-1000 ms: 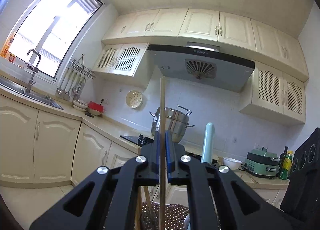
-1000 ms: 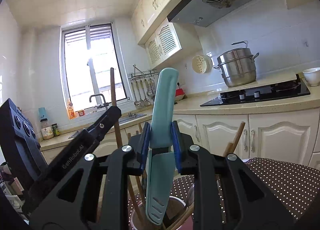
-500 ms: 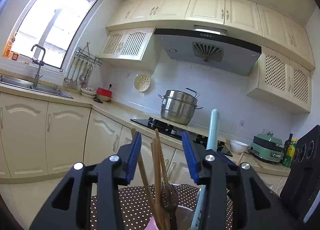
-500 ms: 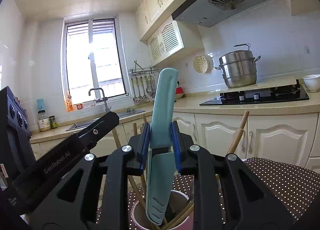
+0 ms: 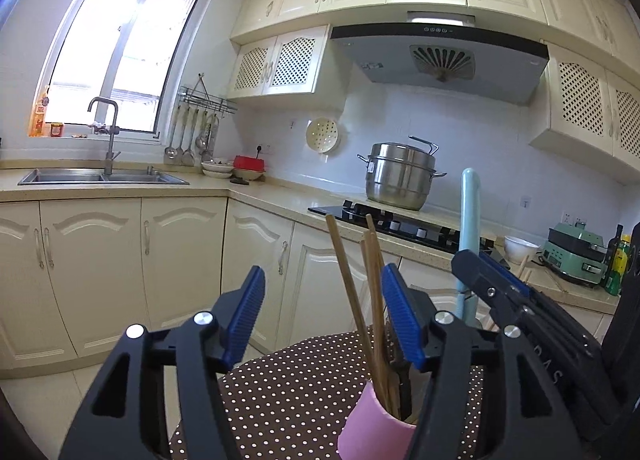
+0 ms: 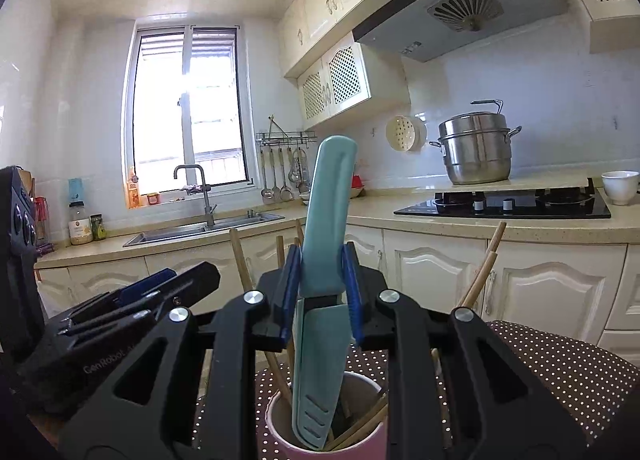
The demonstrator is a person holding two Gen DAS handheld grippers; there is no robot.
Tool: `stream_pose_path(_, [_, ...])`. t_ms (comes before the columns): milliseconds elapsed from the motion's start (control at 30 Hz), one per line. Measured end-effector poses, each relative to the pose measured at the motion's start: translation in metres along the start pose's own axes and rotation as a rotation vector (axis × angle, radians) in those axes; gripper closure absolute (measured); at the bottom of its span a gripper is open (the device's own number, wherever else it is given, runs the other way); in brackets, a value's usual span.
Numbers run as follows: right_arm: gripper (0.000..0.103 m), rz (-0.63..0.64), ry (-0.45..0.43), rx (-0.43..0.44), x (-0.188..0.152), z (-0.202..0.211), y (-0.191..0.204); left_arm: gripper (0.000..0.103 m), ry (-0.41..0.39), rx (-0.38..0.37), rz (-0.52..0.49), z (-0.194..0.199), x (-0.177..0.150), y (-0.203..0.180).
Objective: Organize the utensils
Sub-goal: 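Open the left tool to drop its chopstick in while the right tool lowers the knife into the cup, then open the right tool to release the knife while both tools lower toward the loose chopsticks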
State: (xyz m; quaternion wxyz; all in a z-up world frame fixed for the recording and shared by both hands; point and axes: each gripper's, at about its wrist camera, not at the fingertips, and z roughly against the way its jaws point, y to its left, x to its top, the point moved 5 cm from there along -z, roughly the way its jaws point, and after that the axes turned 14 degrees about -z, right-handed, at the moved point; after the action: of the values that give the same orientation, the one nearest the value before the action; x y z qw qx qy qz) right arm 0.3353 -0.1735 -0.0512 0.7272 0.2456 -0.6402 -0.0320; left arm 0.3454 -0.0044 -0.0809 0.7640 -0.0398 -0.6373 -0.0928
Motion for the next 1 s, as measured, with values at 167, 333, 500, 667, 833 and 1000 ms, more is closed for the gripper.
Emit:
stream_pose_path(167, [0.081, 0.021, -0.006, -0.007, -0.002, -0.003, 0.004, 0.043, 0.007, 0.007, 0.002, 0.004, 0.000, 0.006])
stream_pose_path(333, [0.080, 0.032, 0.008, -0.018, -0.010, -0.006, 0.004, 0.041, 0.029, 0.012, -0.010, 0.005, -0.003, 0.008])
stream_pose_path(500, [0.080, 0.034, 0.004, -0.018, -0.011, 0.001, 0.005, 0.041, 0.040, 0.012, 0.003, 0.008, -0.002, 0.012])
stream_pose_path(667, [0.080, 0.066, -0.010, -0.014, -0.004, 0.013, 0.014, 0.039, 0.031, 0.010, 0.009, 0.016, 0.005, 0.012])
stream_pose_path(833, [0.080, 0.073, -0.021, -0.019, 0.004, 0.028, 0.019, 0.039, 0.011, 0.008, -0.001, 0.032, 0.014, 0.008])
stream_pose_path(1000, [0.077, 0.075, -0.022, -0.035, 0.010, 0.048, 0.022, 0.037, 0.000, 0.002, -0.021, 0.052, 0.024, 0.000])
